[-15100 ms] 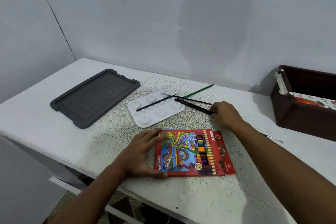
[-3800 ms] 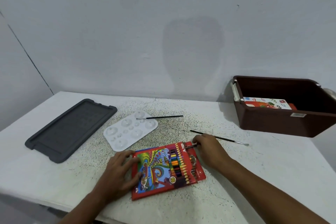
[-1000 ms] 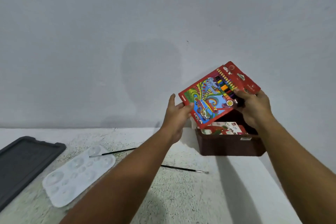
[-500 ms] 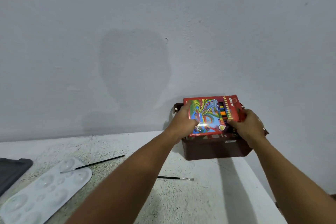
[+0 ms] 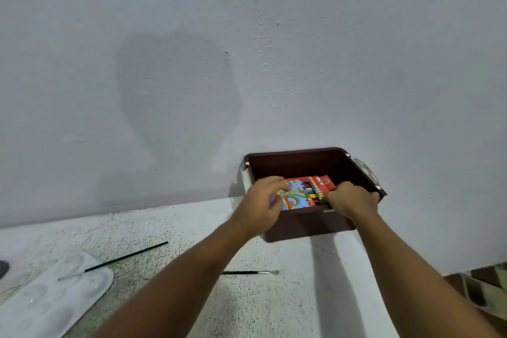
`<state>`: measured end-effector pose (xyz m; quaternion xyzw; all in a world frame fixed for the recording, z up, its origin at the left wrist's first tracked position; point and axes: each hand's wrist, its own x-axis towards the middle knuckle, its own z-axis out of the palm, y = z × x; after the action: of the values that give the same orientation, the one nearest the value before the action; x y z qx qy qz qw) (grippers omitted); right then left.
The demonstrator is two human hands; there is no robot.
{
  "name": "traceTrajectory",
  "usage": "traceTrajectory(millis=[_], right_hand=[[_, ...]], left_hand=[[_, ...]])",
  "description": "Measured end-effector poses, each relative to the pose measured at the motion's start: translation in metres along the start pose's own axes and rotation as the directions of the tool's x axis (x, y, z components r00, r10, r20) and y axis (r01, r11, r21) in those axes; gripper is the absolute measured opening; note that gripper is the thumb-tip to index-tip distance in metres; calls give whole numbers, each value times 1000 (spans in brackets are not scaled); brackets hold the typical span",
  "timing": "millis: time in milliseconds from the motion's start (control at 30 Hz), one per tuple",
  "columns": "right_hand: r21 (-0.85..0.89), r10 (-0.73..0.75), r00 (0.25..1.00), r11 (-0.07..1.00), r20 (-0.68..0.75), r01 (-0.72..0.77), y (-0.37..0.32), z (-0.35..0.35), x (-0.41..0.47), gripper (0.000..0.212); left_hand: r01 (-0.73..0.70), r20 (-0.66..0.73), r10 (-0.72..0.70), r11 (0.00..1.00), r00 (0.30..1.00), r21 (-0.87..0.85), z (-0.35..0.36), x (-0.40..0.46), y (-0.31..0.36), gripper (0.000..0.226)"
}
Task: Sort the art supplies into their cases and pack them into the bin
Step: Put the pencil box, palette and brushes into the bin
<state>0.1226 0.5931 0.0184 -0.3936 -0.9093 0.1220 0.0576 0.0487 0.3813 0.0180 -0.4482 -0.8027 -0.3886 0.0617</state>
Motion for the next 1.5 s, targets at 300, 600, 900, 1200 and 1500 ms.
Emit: traceTrajectory(millis=[300, 600, 900, 1200, 1500], right_hand=[[-78, -141, 990, 987, -19, 139, 0, 2, -14, 28], [-110, -212, 976, 973, -57, 205, 0, 8, -32, 26], [-50, -274, 958, 961, -83, 271, -26, 14, -58, 27], [-41, -384, 923, 923, -13, 384, -67, 30, -106, 34], [-19, -484, 845, 865, 228, 501, -102, 31, -130, 40]], left_hand=[[-152, 424, -11, 925, 906, 349, -21, -111, -83, 37], [-107, 371, -94, 868, 924, 485, -9, -134, -82, 25], [105, 202, -236, 855, 951, 508, -50, -162, -83, 16], [419, 157, -533, 787, 832, 453, -157, -232, -95, 21], [466, 189, -651, 688, 735, 556, -159, -292, -97, 27]])
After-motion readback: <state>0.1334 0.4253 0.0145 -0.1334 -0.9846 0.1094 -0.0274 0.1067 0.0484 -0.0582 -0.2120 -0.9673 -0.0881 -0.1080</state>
